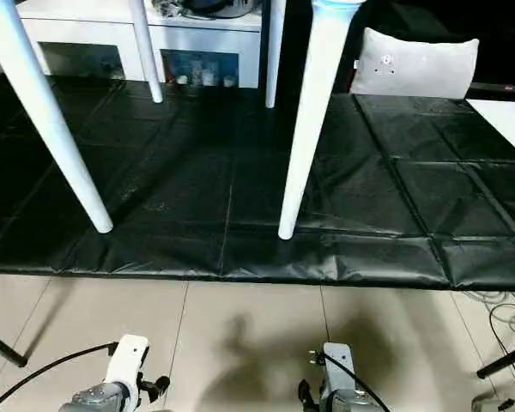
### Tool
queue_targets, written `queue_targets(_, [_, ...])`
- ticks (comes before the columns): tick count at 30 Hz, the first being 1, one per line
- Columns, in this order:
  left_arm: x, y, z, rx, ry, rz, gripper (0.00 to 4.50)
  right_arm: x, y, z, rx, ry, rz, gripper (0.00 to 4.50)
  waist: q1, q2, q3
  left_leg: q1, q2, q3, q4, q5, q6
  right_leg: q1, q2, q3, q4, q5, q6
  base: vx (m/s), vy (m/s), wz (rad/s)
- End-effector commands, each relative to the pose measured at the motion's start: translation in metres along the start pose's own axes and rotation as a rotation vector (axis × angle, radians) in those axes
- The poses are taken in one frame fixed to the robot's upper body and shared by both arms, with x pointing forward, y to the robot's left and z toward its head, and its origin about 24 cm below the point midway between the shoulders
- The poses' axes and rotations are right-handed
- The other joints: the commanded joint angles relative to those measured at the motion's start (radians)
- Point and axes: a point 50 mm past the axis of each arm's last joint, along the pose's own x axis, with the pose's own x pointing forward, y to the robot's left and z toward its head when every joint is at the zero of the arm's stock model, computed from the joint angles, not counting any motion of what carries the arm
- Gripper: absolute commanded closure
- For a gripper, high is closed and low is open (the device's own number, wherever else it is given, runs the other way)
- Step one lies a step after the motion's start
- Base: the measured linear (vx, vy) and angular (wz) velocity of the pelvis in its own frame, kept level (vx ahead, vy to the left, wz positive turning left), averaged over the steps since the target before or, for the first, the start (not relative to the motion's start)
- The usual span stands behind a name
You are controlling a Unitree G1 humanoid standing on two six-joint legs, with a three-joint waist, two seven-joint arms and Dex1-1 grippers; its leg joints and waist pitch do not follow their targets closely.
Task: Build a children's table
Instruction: Flip table
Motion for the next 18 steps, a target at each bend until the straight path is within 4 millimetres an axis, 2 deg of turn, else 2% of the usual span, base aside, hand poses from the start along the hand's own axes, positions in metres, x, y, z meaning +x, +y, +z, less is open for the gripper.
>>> queue_targets(1, [0.0004, -0.0001, 0.0032, 0.008, -0.006, -0.002, 0.06, -0.0003, -0.002, 0.0037, 0.003, -0.006, -0.005, 0.0, 0.002, 0.004, -0.031, 0.009, 0.081, -0.025, -0.099, -0.297, 0.014, 0.022, -0.083, 0.044, -0.087, -0.115, -0.243, 0.0, 0.0, 0.0])
queue_targets(11, [0.0004, -0.0001, 0.0032, 0.008, -0.006, -0.002, 0.06, -0.0003, -0.002, 0.0037, 0.003, -0.006, -0.005, 0.0, 0.002, 0.004, -0.034, 0.009, 0.081, -0.021, -0.099, -0.252, 0.034, 0.024, -0.081, 0.042, -0.082, -0.026, -0.256, 0.0, 0.0, 0.0])
queue_targets(18, [0.0004, -0.0001, 0.0032, 0.008, -0.006, -0.002, 0.06, -0.0003, -0.002, 0.0037, 0.003, -0.006, -0.005, 0.0, 0.002, 0.004, -0.032, 0.01, 0.083, -0.02, -0.1, -0.25, 0.041, 0.024, -0.082, 0.042, -0.084, -0.036, -0.258, 0.0, 0.0, 0.0])
